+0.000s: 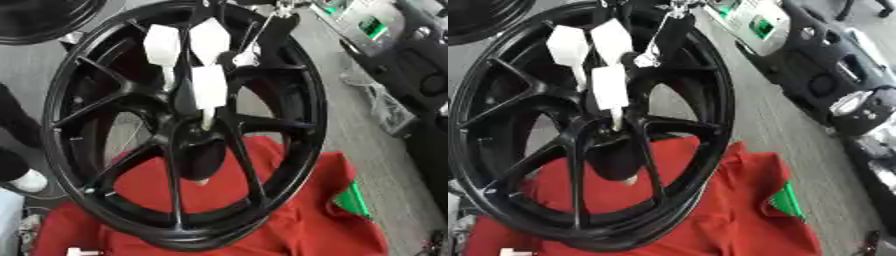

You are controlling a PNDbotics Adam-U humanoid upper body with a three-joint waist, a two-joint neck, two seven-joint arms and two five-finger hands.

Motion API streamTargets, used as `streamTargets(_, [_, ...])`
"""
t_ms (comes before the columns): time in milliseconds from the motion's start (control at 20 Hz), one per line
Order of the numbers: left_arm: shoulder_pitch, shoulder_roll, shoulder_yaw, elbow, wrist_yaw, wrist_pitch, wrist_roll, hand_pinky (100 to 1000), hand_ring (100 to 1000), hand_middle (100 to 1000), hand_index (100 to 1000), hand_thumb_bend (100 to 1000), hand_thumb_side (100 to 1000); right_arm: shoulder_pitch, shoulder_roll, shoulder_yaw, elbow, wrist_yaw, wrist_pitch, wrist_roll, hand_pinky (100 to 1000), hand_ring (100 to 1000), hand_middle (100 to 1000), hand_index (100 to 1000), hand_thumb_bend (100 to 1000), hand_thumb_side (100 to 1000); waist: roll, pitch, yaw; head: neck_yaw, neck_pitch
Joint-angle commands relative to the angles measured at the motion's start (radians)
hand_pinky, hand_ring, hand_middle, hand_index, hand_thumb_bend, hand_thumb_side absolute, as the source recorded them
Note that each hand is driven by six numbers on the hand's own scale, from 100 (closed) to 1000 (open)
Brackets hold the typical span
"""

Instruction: Pull the pin out of the wheel hub.

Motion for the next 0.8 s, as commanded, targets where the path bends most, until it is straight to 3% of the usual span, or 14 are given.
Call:
streamTargets(50, [-0.007,0.025,0.014,-0.009,-0.002,0.000,0.004,837,783,738,801,100,844,-0.038,-0.034,-0.028,-0.025,-0.041,0.015,0.026,748,574,283,421,100,129,0.000,-0.026,-0.002,0.000,0.000])
streamTargets(400, [0.001,0.031,0.017,-0.008,-0.002,0.002,0.010,838,782,738,800,100,846,-0.049,-0.099,-0.108,-0.073,-0.143,0.081,0.035,748,569,278,417,100,100,-0.009,-0.034,-0.018,0.005,0.004])
streamTargets(550, [0.005,0.032,0.020,-0.007,-0.003,0.002,0.013,838,782,738,800,100,847,0.013,-0.158,-0.175,-0.146,-0.212,0.118,-0.009,749,566,274,413,100,100,-0.011,-0.034,-0.026,0.010,0.003])
streamTargets(800, [0.008,0.029,0.024,-0.010,-0.001,0.001,0.016,839,782,738,800,100,846,0.171,-0.258,-0.348,-0.260,-0.363,0.233,-0.125,752,560,268,407,100,100,-0.007,-0.034,-0.037,0.022,-0.002])
